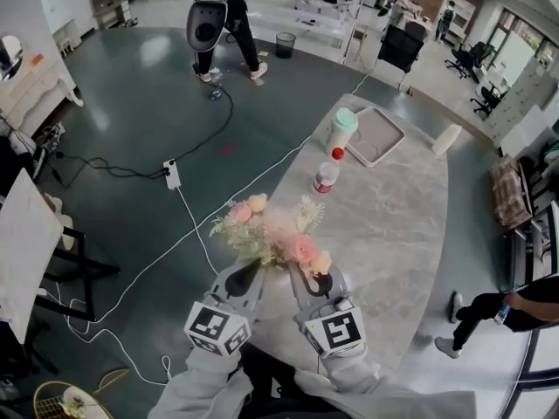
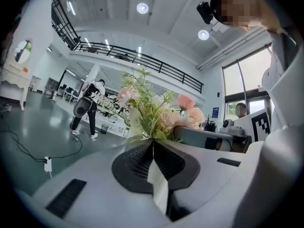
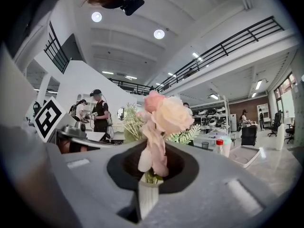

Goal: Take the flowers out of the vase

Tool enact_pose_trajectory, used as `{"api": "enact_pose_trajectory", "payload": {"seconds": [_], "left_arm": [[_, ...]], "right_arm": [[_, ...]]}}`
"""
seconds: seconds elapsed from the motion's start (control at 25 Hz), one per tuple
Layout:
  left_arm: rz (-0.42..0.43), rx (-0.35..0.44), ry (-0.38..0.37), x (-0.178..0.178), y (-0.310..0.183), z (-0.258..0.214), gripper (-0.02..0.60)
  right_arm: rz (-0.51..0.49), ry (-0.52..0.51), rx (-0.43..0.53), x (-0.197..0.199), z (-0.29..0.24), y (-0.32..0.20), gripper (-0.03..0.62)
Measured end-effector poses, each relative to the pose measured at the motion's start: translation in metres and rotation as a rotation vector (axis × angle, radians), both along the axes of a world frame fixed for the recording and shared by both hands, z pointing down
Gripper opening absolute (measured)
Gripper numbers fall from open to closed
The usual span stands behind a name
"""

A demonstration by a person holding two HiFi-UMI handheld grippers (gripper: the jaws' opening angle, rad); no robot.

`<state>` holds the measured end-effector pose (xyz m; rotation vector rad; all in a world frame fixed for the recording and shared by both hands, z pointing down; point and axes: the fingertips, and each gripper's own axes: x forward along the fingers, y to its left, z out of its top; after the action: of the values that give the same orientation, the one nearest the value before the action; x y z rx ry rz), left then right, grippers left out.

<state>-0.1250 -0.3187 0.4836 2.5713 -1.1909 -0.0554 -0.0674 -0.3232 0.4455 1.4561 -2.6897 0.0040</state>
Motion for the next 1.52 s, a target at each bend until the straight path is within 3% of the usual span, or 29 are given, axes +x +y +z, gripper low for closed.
{"api": "enact_pose_trajectory", "payload": {"seconds": [1.32, 1.52], "left_arm": [[0.009, 0.171, 0.01, -0.011, 0.005, -0.084, 0.005], [0.025, 0.193, 0.021, 0.001, 0.008, -0.098, 0.005]], "right_arm": [[0.003, -0.164, 0.25, 0.0, -0.118, 0.022, 0.031], [0.005, -0.184, 0.287, 0.012, -0.139, 0.031, 0.031]]}}
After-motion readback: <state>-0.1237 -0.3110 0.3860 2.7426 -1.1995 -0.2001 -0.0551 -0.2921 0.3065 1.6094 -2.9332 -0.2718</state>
